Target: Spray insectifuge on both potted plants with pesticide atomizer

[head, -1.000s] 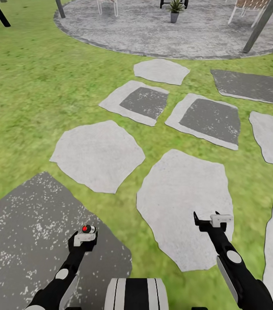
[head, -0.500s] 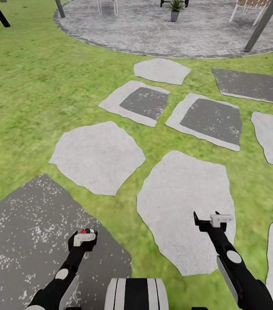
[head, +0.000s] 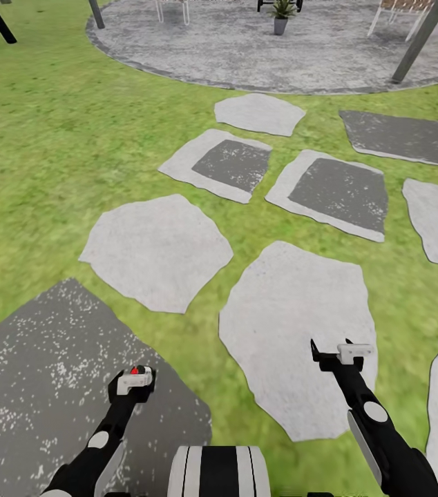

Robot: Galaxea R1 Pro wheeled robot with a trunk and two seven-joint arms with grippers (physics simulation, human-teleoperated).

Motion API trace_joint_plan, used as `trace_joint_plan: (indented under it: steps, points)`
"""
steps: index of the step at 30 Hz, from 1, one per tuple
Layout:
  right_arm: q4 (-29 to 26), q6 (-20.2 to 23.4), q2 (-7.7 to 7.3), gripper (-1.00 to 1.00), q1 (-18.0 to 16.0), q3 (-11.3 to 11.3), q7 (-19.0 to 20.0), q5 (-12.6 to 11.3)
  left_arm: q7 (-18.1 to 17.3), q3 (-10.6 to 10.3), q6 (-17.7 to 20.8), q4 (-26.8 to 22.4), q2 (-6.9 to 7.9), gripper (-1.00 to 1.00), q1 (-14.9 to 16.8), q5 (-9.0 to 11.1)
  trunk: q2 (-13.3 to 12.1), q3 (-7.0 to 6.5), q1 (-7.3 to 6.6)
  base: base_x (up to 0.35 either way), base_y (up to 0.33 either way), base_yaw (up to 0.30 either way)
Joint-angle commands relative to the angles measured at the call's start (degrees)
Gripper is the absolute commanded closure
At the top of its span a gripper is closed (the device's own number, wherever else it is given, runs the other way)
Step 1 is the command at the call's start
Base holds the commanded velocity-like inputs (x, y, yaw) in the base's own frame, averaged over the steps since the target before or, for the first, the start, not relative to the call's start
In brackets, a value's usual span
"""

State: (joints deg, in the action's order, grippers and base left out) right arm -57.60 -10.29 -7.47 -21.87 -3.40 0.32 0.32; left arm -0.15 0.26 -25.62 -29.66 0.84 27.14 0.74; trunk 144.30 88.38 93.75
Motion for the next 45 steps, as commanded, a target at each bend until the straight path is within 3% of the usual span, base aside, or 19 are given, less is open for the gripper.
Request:
trace_joint_plan:
  steps: [1,17,45]
  points:
    - [0.03,-0.16,0.0,-1.0,-0.02,-0.02,0.03,0.03,-0.02,0.02,-0.17,0.04,-0.02,-1.0,0.02,0.06,0.01,0.03,-0.02,-0.175,0.0,0.0]
    - [0.03,-0.16,0.0,-1.0,-0.02,-0.02,0.07,0.04,-0.03,-0.08,-0.13,0.04,-0.05,-1.0,0.02,0.03,0.01,-0.7,-0.02,-0.04,0.0,0.0]
    - [0.09,-0.16,0.0,-1.0,-0.02,-0.02,0.03,0.04,-0.03,-0.12,-0.13,0.04,-0.13,-1.0,0.02,0.03,0.01,-0.75,-0.02,0.012,0.0,0.0]
